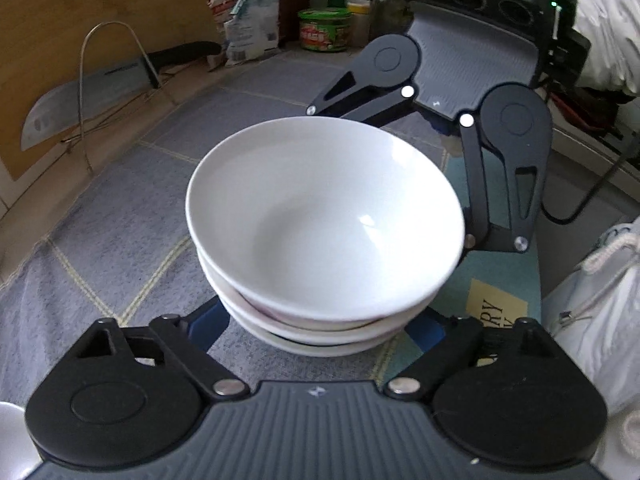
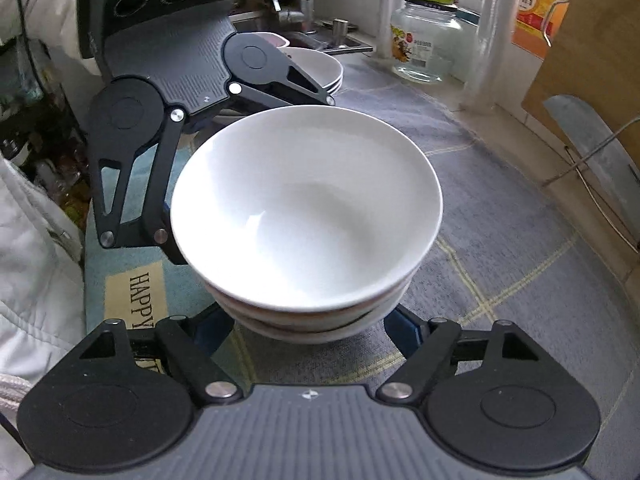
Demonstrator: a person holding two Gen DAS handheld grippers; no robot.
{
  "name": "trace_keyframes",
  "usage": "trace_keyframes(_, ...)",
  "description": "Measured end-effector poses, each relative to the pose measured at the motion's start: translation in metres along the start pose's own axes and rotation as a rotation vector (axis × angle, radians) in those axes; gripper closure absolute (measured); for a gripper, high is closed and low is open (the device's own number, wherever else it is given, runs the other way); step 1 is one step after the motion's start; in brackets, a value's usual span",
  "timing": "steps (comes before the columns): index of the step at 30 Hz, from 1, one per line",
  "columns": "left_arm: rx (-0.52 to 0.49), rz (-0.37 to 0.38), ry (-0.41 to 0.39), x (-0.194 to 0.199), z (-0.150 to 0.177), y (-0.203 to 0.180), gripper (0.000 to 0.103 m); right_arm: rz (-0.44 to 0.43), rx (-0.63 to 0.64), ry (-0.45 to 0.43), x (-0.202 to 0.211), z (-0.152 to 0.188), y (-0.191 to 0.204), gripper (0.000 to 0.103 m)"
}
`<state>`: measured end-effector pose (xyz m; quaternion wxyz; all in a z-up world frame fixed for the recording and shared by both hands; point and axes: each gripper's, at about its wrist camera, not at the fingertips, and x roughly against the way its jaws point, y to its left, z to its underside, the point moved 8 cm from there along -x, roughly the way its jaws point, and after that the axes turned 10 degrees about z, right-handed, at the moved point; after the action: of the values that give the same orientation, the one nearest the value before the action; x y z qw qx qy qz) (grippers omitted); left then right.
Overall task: Organize plates and bowls
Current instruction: 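Lift and carry the bowl stack with both tools toward the plate stack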
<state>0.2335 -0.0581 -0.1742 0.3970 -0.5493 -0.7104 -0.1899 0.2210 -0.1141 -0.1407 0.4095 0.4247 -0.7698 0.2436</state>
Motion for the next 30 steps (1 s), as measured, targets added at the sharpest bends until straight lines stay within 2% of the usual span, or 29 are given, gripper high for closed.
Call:
trace_keyframes(10, -0.046, 0.042, 0.032, -0.0009, -0.0052, 0.0005, 0.015, 0.009, 0.036, 0.008, 0.0027, -0.0019, -0.0009, 0.020)
trace_keyframes(13, -0.063, 0.041, 0.038, -0.0012, -0.0064, 0.0005, 0.015, 0.012, 0.041, 0.005, 0.0022, -0.0023, -0.0008, 0.018)
trace_keyframes(16, -0.076, 0.033, 0.034, -0.0012, -0.0068, 0.0001, 0.014, 0.034, 0.050, -0.003, 0.0011, -0.0025, -0.0018, 0.012)
trace_keyframes(21, -0.113, 0.010, 0.039, -0.0005, -0.0074, -0.0016, 0.013, 0.032, 0.071, -0.015, 0.0018, -0.0039, -0.0013, 0.012)
trace_keyframes(30, -0.108, 0.005, 0.034, -0.0003, -0.0086, 0.0009, 0.012, 0.008, 0.084, -0.022, 0.0024, -0.0073, -0.0016, 0.014)
